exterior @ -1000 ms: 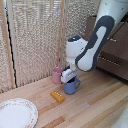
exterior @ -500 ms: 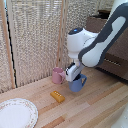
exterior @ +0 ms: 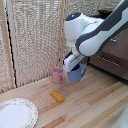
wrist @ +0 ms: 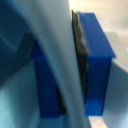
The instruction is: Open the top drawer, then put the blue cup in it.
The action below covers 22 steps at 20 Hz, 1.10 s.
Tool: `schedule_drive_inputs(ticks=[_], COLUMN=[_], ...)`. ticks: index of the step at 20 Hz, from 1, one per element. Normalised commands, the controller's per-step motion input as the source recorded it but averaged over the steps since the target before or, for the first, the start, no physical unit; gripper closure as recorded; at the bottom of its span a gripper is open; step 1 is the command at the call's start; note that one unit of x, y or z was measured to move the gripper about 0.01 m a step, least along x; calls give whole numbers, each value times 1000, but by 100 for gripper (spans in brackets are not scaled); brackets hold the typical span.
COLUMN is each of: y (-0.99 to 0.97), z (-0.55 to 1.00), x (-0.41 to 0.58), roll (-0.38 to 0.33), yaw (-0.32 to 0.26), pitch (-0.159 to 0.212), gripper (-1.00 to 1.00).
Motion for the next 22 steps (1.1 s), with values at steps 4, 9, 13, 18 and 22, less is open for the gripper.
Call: schedule_drive_inputs(ticks=[4,9,13,18,22], y=[36,220,256,222,119], z=[736,549,483,558,756], x=[36,345,432,416,306], roll=[-54,-93,-78,-108,-139], yaw=[-326,-209,-175,-184,-245], pitch=[0,-19,-26,-19,0], gripper=[100,100,100,100,100])
